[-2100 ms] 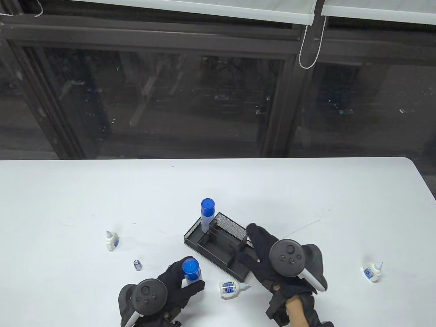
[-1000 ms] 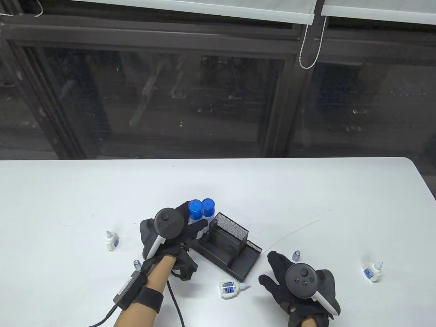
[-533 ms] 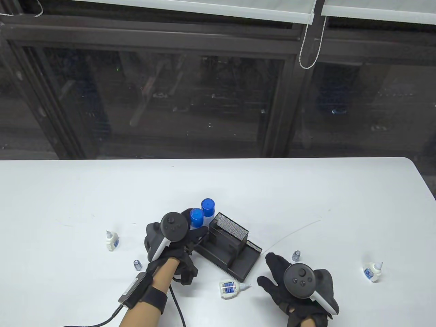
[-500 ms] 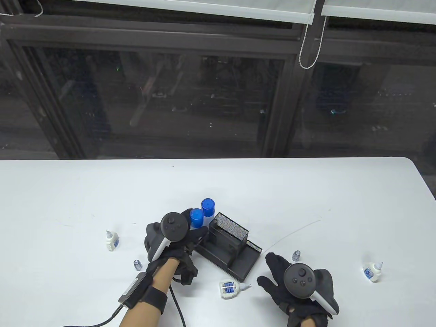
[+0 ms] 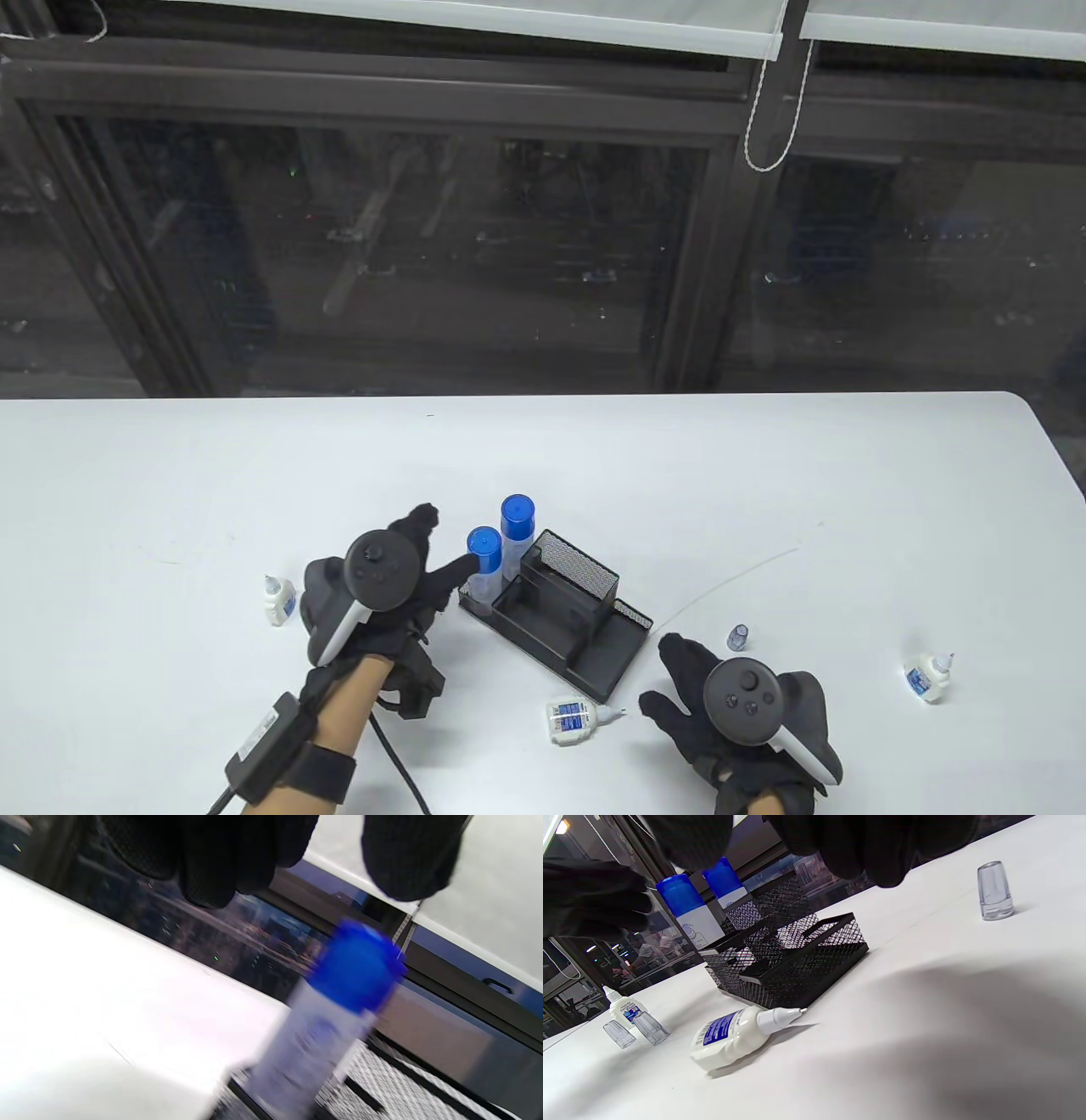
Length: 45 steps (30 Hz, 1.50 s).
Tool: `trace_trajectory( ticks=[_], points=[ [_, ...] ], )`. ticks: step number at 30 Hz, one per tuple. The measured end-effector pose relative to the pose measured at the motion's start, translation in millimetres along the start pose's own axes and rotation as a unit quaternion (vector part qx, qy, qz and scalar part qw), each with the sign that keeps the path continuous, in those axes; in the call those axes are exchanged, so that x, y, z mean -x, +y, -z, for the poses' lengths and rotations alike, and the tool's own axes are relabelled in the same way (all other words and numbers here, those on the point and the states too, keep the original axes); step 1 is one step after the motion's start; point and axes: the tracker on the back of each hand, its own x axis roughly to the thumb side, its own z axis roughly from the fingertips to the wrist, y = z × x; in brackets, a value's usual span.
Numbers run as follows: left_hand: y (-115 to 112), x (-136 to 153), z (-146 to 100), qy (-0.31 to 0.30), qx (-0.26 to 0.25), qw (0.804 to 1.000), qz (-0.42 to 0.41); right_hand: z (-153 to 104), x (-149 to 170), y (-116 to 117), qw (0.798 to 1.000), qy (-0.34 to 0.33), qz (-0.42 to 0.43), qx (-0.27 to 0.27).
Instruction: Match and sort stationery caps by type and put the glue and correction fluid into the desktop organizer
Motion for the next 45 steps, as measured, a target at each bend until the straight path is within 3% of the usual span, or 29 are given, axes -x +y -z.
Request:
trace_trajectory(
  ticks=[4, 8, 11, 16, 26, 35, 40, 45],
  points=[
    [37.1, 48.8, -3.2, 0.074, -0.041, 0.996, -0.007, 0.4, 0.5, 0.3, 1.000, 0.001, 0.000, -0.002],
    [49.5, 99.4, -6.5, 0.152, -0.047, 0.987, 0.003, 0.3, 0.7, 0.0, 1.000, 0.003, -0.002, -0.001],
    [36.5, 131.6, -8.3, 0.203, -0.016, 0.979, 0.010, 0.2, 0.8, -0.2, 1.000, 0.005, -0.003, -0.002],
    [2.1, 157.5, -5.9, 0.239, 0.034, 0.970, 0.033, 0.6, 1.9, 0.1, 1.000, 0.010, -0.003, -0.007],
    [-30.3, 172.6, 11.1, 0.273, 0.053, 0.961, 0.009, 1.5, 3.4, -0.5, 1.000, 0.016, -0.003, -0.012],
    [-37.2, 181.7, 10.5, 0.281, 0.041, 0.959, 0.005, 2.2, 3.0, 0.1, 1.000, 0.014, -0.003, -0.017],
    [-27.4, 174.2, 9.2, 0.264, 0.036, 0.964, 0.001, 2.4, 2.5, -0.1, 1.000, 0.012, -0.003, -0.021],
    [5.9, 136.6, 8.6, 0.198, 0.007, 0.980, -0.012, 2.6, 0.5, 1.3, 1.000, 0.008, -0.002, -0.023]
  ],
)
